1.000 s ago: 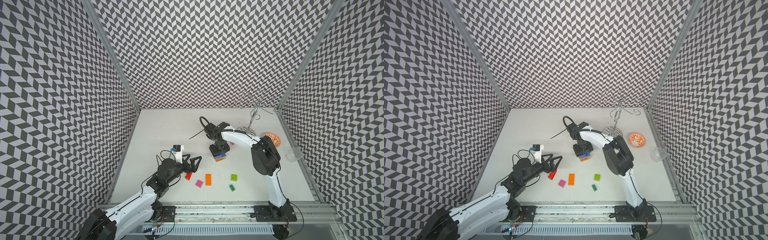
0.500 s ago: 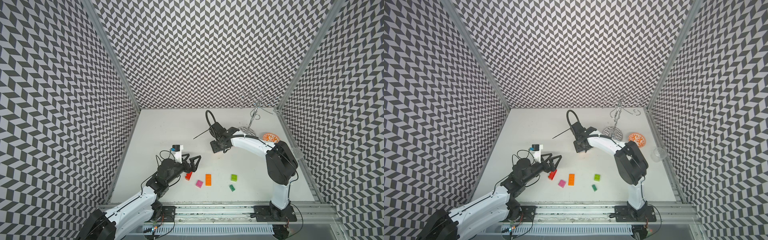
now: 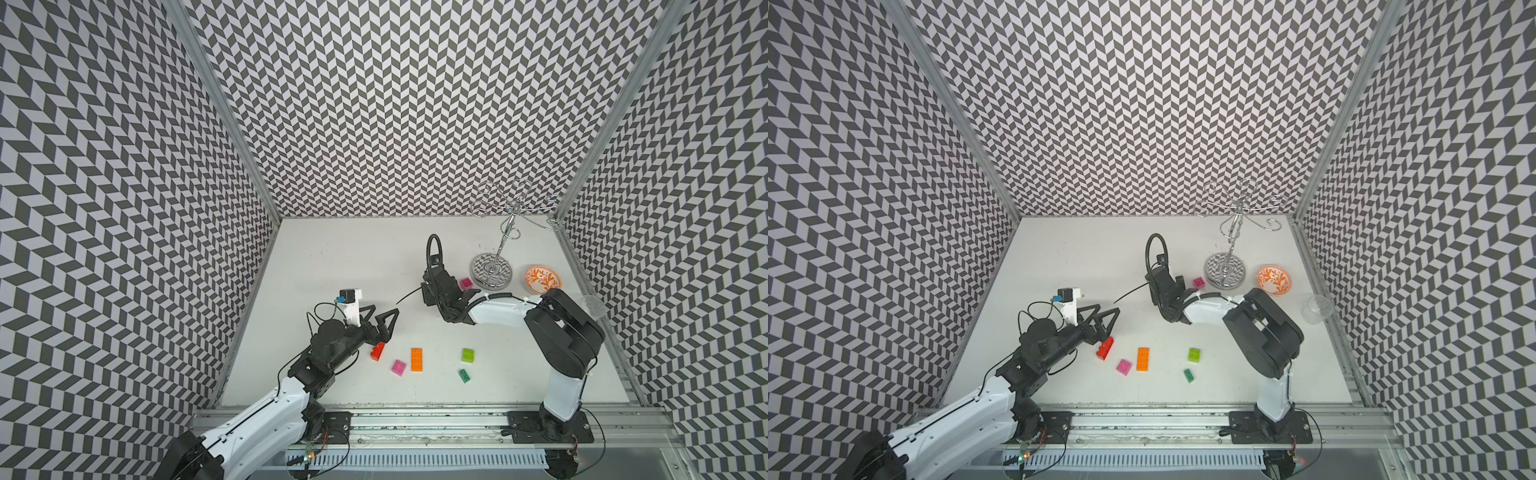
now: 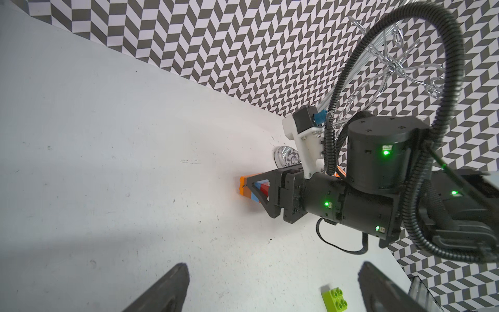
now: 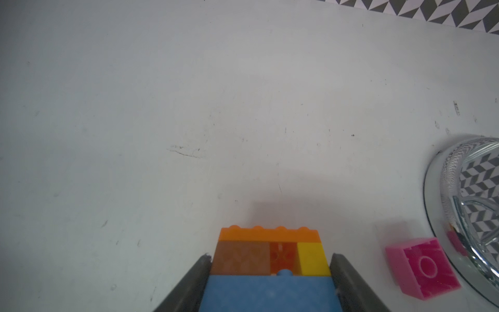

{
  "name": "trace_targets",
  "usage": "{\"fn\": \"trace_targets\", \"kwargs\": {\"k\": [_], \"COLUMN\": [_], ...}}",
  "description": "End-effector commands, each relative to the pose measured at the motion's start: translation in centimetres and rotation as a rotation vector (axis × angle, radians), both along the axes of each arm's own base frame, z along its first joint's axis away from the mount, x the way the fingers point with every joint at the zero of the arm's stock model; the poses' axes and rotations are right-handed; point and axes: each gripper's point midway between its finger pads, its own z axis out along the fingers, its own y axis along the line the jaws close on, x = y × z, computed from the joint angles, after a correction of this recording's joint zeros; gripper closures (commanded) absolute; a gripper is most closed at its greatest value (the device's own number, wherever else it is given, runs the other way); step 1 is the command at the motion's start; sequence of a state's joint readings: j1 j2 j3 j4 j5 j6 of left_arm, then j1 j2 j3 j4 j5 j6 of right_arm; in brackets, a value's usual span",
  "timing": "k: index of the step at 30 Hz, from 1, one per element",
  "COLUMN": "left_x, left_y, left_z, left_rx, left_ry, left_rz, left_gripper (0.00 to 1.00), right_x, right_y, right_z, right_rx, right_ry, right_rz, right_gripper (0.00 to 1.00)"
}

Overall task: Assemble the letter p with lego
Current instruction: Place the lego brick at the center of the board.

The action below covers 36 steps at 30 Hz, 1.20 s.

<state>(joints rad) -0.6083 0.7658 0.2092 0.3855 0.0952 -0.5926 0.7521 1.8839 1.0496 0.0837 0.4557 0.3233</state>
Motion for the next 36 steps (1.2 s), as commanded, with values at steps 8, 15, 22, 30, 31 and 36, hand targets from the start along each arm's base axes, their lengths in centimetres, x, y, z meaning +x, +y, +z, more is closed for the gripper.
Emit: {"fn": "trace_targets", "kwargs": {"k": [8,15,22,30,31,36], "left_x": [-0.4,-0.4,-0.2,0.0,0.0,-0.3], "left_y": [0.7,1.0,0.8,1.0,1.1,1.2], "left_z": [0.4,0.5,0.0,-0.7,-1.0,-1.6], "left_rx": [0.014,0.015,0.02,0.017,0.01,-0.007], "left_ry": [-0.025,-0.033,-0.021,0.03,0.056,0.184], "left_rz": [0.018,0.033,0.032,0.052,0.065,0.078], "left_gripper": [0.0,0.0,0.0,0.0,0.0,0.0], "right_x": [0.2,-0.2,-0.6,-2.7,-3.3,-7.5], "right_y": [1.4,1.4,2.0,1.4,1.2,0.5], "right_z": [-1.6,-1.6,1.2,6.5,7.2,10.4], "right_rx": [0.051,0.065,0.105,0.186,0.199,0.334], "right_ry": [-0.05,-0.033,-0.044,-0.064,-0.061,-0.05], "right_rz": [-0.034,-0.028,0.007,0.06,0.072,0.188], "right_gripper": [0.45,0.34,0.14,0.01,0.01,0.01]}}
